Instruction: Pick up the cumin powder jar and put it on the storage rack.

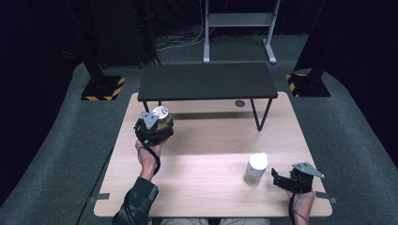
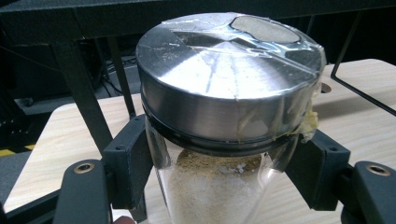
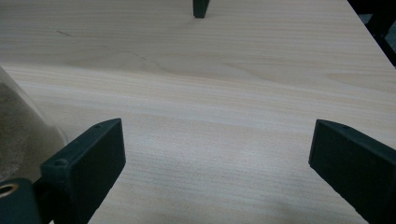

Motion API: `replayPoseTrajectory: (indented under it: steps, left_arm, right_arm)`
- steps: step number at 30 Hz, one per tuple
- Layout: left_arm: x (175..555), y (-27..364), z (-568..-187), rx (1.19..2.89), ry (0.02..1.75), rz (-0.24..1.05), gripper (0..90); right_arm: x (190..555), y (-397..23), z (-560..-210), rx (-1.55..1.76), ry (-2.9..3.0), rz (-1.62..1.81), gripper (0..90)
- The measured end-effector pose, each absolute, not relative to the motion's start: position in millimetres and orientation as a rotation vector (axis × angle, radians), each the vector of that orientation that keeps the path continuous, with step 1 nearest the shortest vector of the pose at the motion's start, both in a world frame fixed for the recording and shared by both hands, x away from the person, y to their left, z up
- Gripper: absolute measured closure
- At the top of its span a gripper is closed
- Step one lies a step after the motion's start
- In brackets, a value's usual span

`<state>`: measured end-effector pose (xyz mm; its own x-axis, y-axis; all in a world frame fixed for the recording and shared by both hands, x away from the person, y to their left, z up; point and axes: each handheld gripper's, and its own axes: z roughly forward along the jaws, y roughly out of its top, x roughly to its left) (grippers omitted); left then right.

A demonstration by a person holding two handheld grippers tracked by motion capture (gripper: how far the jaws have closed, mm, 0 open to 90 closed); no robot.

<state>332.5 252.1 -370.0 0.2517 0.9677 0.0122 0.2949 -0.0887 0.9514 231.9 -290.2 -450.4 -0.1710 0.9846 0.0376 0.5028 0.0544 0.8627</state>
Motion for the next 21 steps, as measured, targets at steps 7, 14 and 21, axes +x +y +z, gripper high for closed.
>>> replayPoseTrajectory:
  steps: [7, 14, 21]
  left_arm:
    - [333.9, 252.7, -363.4, 1.578, 1.199, 0.900, 30.2]
    - [335.2, 253.3, -355.6, 1.577, 1.188, 0.910, 30.1]
    - [336.7, 254.6, -348.5, 1.580, 1.179, 0.909, 30.2]
  right_arm:
    - [232.1, -290.1, -450.2, 1.495, 1.741, 1.032, 2.4]
    - [231.9, -290.3, -450.5, 1.495, 1.738, 1.035, 2.4]
    - [231.9, -290.5, -450.5, 1.496, 1.738, 1.036, 2.4]
